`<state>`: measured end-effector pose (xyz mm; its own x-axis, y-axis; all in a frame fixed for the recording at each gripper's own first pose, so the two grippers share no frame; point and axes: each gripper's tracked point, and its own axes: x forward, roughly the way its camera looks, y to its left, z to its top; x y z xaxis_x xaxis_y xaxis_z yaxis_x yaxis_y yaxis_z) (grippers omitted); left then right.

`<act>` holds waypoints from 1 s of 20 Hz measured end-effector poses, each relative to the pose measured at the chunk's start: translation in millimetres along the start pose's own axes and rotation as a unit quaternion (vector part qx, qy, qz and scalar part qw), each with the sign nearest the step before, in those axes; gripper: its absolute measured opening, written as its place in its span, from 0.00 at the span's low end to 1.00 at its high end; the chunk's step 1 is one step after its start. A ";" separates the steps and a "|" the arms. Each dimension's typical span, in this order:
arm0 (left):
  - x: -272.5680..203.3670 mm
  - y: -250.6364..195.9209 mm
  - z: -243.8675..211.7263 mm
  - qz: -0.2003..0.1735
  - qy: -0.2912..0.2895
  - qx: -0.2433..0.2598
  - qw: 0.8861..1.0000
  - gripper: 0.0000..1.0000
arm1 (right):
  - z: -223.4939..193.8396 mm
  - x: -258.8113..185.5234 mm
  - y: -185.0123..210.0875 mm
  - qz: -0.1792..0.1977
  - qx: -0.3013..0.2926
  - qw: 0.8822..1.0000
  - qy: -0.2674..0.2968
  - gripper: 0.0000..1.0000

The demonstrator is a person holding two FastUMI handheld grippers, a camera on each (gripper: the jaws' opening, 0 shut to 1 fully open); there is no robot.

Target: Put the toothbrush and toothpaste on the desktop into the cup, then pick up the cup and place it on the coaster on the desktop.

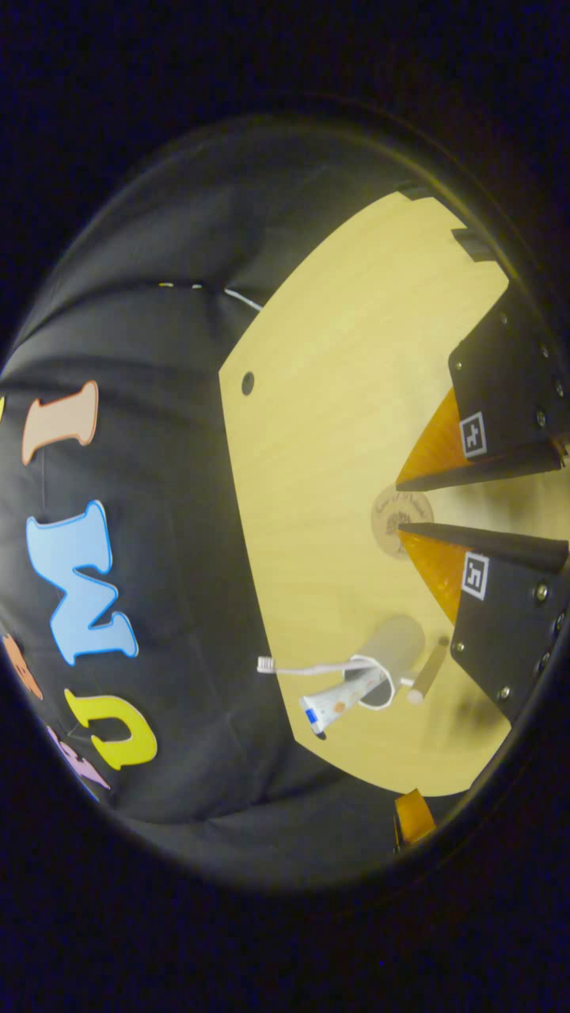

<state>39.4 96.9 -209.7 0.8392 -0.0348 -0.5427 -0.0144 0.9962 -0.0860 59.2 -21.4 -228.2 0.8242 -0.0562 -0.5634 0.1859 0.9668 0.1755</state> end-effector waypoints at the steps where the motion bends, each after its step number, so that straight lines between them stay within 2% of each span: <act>1: 5.5 -10.2 1.0 -0.011 0.006 0.003 1.000 0.75 | -4.4 -6.0 -18.6 -0.014 0.010 1.000 0.001 0.29; 2: 10.9 -19.4 1.6 -0.018 0.010 0.005 1.000 0.75 | -8.0 -12.5 -38.6 -0.028 0.020 0.999 0.003 0.29; 3: 16.9 -25.6 4.4 -0.023 0.014 0.007 1.000 0.69 | -12.8 -18.8 -58.9 -0.042 0.033 0.999 0.004 0.29; 4: 22.1 -32.6 6.3 -0.029 0.018 0.008 0.999 0.75 | -17.0 -24.5 -77.9 -0.056 0.048 0.997 0.004 0.29; 5: 27.5 -37.9 7.0 -0.033 0.025 0.009 0.999 0.75 | -21.6 -29.4 -95.9 -0.070 0.063 0.996 0.004 0.29; 8: 44.9 -49.1 4.4 -0.034 0.046 0.010 0.998 0.61 | -36.4 -45.0 -141.8 -0.108 0.107 0.988 0.005 0.29; 10: 53.3 -54.2 -1.6 -0.034 0.065 0.006 0.997 0.66 | -42.8 -59.6 -168.6 -0.129 0.125 0.984 0.004 0.29; 14: 65.5 -69.7 -9.7 -0.041 0.096 -0.004 0.995 0.75 | -55.8 -75.7 -202.2 -0.155 0.151 0.976 0.007 0.29; 16: 73.9 -75.0 -16.4 -0.036 0.117 0.003 0.992 0.61 | -59.9 -78.2 -209.4 -0.156 0.170 0.973 0.008 0.29; 20: 96.1 -76.4 -31.4 -0.015 0.173 0.019 0.985 0.61 | -63.4 -80.2 -218.7 -0.152 0.177 0.972 0.011 0.29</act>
<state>104.0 14.8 -281.6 0.6039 -0.0825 -0.7928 0.0324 0.9964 -0.0789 -81.5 -212.5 -272.6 0.6910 -0.3166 -0.6498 0.5954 0.7591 0.2632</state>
